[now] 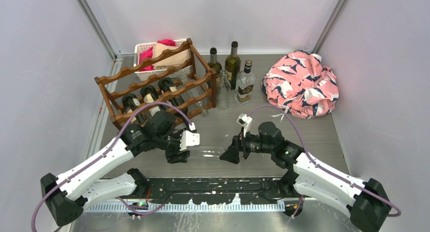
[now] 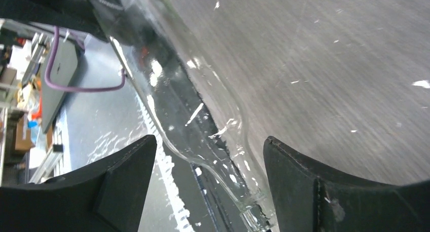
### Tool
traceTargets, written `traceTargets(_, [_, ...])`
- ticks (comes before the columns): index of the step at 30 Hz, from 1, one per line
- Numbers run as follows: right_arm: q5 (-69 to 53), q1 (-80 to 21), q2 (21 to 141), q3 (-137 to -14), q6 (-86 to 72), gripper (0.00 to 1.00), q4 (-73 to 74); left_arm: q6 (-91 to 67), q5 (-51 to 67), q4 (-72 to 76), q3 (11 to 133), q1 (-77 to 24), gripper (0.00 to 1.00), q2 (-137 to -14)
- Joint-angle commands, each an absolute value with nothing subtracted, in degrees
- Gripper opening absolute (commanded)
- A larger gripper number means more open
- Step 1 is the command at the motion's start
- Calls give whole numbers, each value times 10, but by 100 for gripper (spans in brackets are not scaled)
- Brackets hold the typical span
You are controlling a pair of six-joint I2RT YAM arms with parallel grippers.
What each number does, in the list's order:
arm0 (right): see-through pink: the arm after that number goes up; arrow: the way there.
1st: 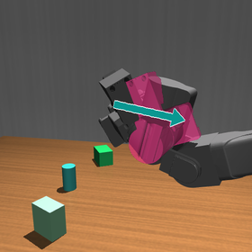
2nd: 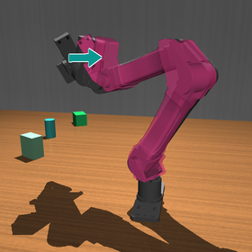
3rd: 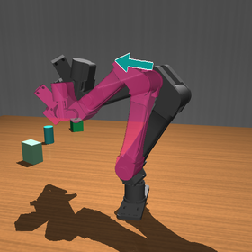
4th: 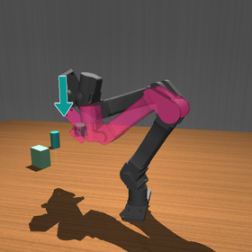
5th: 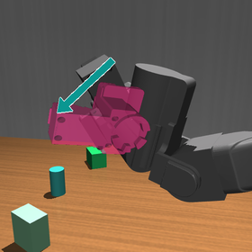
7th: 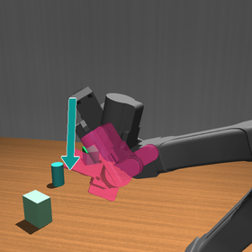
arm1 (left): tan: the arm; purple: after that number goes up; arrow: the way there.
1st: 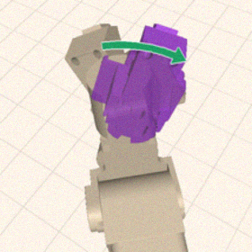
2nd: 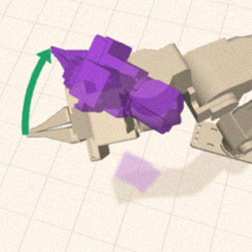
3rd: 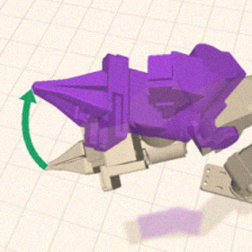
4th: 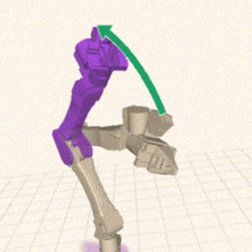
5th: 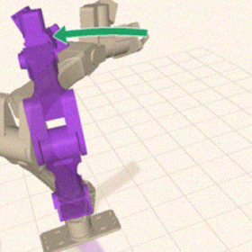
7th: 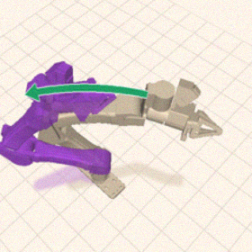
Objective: Put the wine bottle on the wine rack
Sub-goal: Pick up the wine bottle from the center of the board.
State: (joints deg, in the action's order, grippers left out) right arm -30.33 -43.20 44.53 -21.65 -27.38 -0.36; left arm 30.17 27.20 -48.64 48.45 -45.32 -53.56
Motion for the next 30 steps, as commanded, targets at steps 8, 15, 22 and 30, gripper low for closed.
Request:
traceTargets(8, [-302,-541,474,-258,-257,81,30,355,297,-493,511,-453,0,-511])
traceTargets(15, [-223,-636,487,-288,-231,93,102,366,311,-521,524,-453,0,-514])
traceTargets(22, [-225,-672,479,-276,-246,89,103,375,332,-531,518,-453,0,-486])
traceTargets(30, [-225,-676,477,-272,-254,80,102,383,338,-522,498,-453,0,-457])
